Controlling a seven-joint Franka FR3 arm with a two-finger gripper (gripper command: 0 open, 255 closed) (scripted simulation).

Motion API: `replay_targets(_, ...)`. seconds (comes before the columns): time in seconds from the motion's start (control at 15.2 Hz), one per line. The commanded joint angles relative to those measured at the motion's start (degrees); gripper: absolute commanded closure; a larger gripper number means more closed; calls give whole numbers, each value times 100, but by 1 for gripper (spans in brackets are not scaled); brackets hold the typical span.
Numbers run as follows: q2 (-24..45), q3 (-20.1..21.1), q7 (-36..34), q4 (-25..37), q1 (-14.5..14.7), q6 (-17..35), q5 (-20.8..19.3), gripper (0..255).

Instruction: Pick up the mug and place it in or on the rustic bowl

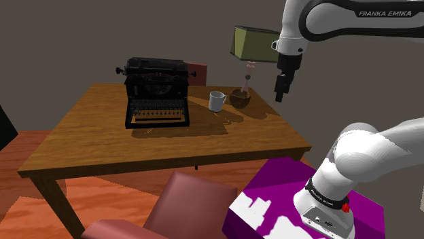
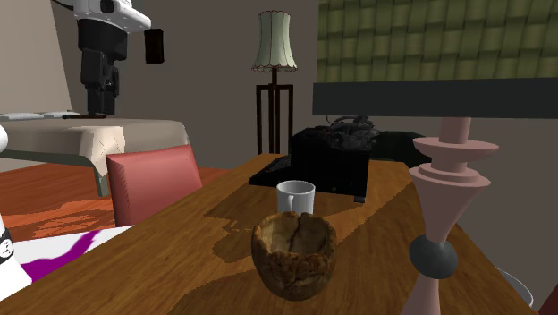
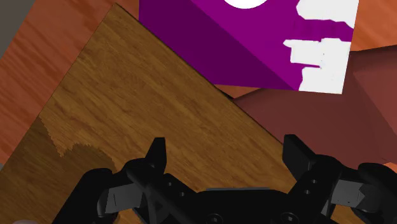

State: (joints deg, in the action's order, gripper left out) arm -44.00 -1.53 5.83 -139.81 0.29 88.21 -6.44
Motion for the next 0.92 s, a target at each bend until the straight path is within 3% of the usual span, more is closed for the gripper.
replay_targets(0.0,0,0,0,0,0,0,0,0)
replay_targets(0.86,2657,-314,166,943,-30,2063,-24,0)
